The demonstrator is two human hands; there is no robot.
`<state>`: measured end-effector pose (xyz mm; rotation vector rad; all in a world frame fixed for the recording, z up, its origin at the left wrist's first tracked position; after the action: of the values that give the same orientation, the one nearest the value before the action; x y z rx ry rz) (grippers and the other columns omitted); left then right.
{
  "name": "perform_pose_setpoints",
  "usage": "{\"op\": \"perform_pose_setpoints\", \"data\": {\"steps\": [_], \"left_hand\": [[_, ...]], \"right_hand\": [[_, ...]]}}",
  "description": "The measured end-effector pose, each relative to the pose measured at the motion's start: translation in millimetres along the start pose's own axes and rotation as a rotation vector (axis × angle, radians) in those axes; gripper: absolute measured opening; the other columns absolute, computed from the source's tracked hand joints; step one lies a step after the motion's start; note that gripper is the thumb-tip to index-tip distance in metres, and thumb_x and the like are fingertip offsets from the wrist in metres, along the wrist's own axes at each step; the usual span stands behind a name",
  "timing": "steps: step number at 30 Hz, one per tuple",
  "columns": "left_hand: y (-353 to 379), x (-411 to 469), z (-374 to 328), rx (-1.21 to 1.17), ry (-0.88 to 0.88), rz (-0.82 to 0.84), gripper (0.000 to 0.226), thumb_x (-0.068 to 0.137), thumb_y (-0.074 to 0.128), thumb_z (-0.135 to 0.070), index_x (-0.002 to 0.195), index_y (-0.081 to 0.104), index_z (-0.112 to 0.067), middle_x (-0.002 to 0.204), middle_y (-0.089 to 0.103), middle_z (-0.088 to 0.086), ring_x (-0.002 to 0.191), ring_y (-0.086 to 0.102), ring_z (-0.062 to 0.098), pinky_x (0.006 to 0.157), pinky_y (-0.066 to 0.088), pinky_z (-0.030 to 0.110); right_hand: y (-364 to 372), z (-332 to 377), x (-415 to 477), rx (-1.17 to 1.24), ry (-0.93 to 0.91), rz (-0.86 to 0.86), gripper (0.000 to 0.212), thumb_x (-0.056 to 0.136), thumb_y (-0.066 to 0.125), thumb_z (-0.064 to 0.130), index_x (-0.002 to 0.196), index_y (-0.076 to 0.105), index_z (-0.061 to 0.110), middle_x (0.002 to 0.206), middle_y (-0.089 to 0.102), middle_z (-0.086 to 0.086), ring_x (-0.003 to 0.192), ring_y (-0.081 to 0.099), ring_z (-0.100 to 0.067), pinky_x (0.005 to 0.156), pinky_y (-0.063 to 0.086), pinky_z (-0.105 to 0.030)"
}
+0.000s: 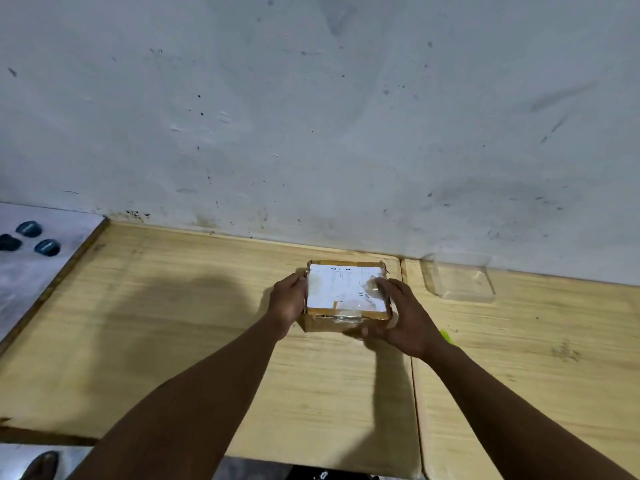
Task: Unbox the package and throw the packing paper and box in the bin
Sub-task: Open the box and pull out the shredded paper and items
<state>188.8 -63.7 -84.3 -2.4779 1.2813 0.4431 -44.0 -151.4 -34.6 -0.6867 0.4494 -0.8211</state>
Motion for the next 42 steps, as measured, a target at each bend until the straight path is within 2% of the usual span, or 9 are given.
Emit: {"op": "perform_pose_setpoints", "data": {"steps": [5,12,17,20,23,27,33,38,42], "left_hand": [[5,3,1,-0.05,0.028,0.083,0.035,0.104,0.044,-0.025,0.093,0.068,-0.048,0.09,0.069,-0.006,0.077,0.062,0.012,0.07,0.05,0.032],[9,8,-1,-0.01,0.133,0.111,0.031,0.103,0.047,-0.015,0.125,0.065,-0.029,0.119,0.07,0.003,0.11,0.066,0.022,0.097,0.052,0.041],[3,10,-20,0.128,0.245,0.06,0.043,0.102,0.048,-0.011,0.144,0.047,-0.02,0.132,0.058,0.001,0.123,0.055,0.014,0.093,0.043,0.009],[10,12,-32,0.126,0.291,0.08,0.045,0.102,0.048,-0.013,0.146,0.043,-0.021,0.147,0.049,-0.002,0.137,0.043,0.011,0.114,0.033,0.024],[19,12,-33,0.11,0.258,0.102,0.046,0.105,0.041,-0.026,0.15,0.034,-0.027,0.155,0.038,-0.003,0.143,0.034,0.012,0.119,0.027,0.031],[33,10,-30,0.089,0.219,0.099,0.049,0.106,0.03,-0.039,0.154,0.021,-0.033,0.161,0.022,-0.007,0.147,0.022,0.014,0.105,0.018,0.018],[37,19,-35,0.068,0.251,0.046,0.049,0.105,0.026,-0.043,0.153,0.021,-0.034,0.16,0.025,-0.007,0.145,0.026,0.013,0.105,0.019,0.018],[36,33,-42,0.109,0.251,0.035,0.049,0.105,0.025,-0.046,0.153,0.022,-0.037,0.159,0.028,-0.007,0.145,0.028,0.014,0.104,0.02,0.019],[34,32,-43,0.107,0.282,0.038,0.049,0.105,0.024,-0.045,0.153,0.023,-0.036,0.159,0.029,-0.005,0.144,0.029,0.014,0.103,0.023,0.02]], "right_hand": [[-8,-2,6,0.012,-0.055,-0.074,0.089,0.06,0.083,0.055,0.139,0.052,0.028,0.139,0.05,0.007,0.12,0.054,-0.013,0.101,0.047,-0.036],[-37,19,16,-0.046,-0.064,-0.215,0.052,0.086,0.063,0.059,0.13,0.058,0.033,0.132,0.059,0.01,0.12,0.055,-0.011,0.1,0.046,-0.034],[-65,30,49,0.123,-0.029,-0.417,0.026,0.095,0.058,0.042,0.113,0.045,0.029,0.098,0.07,0.004,0.088,0.068,-0.016,0.075,0.055,-0.038],[-73,25,63,0.097,0.025,-0.508,0.018,0.097,0.057,0.03,0.096,0.039,0.028,0.085,0.07,0.003,0.068,0.068,-0.019,0.065,0.055,-0.043],[-57,17,70,0.06,0.033,-0.424,0.013,0.098,0.053,0.023,0.102,0.044,0.031,0.094,0.069,0.007,0.081,0.069,-0.021,0.071,0.056,-0.042],[-17,14,59,0.128,0.006,-0.196,0.06,0.099,0.055,0.033,0.148,0.022,0.041,0.122,0.054,0.016,0.101,0.059,-0.006,0.085,0.051,-0.032],[-8,13,65,0.166,-0.012,-0.2,0.085,0.091,0.063,0.047,0.154,0.005,0.046,0.146,0.047,0.008,0.122,0.053,-0.009,0.096,0.049,-0.032],[-11,16,75,0.257,0.015,-0.174,0.086,0.092,0.067,0.036,0.155,0.01,0.04,0.125,0.056,0.004,0.096,0.064,-0.009,0.067,0.047,-0.005],[-39,24,64,-0.142,-0.039,-0.425,0.067,0.085,0.07,0.038,0.144,0.039,0.028,0.139,0.047,-0.001,0.122,0.048,-0.017,0.091,0.047,-0.035]]}}
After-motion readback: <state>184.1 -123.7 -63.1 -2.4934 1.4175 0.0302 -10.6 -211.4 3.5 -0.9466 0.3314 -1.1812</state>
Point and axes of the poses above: each hand's wrist, its own x-axis towards the middle knuckle, its own y-axis out of the palm, z = x × y, the point moved 10 cm from there along x, towards the middle knuckle
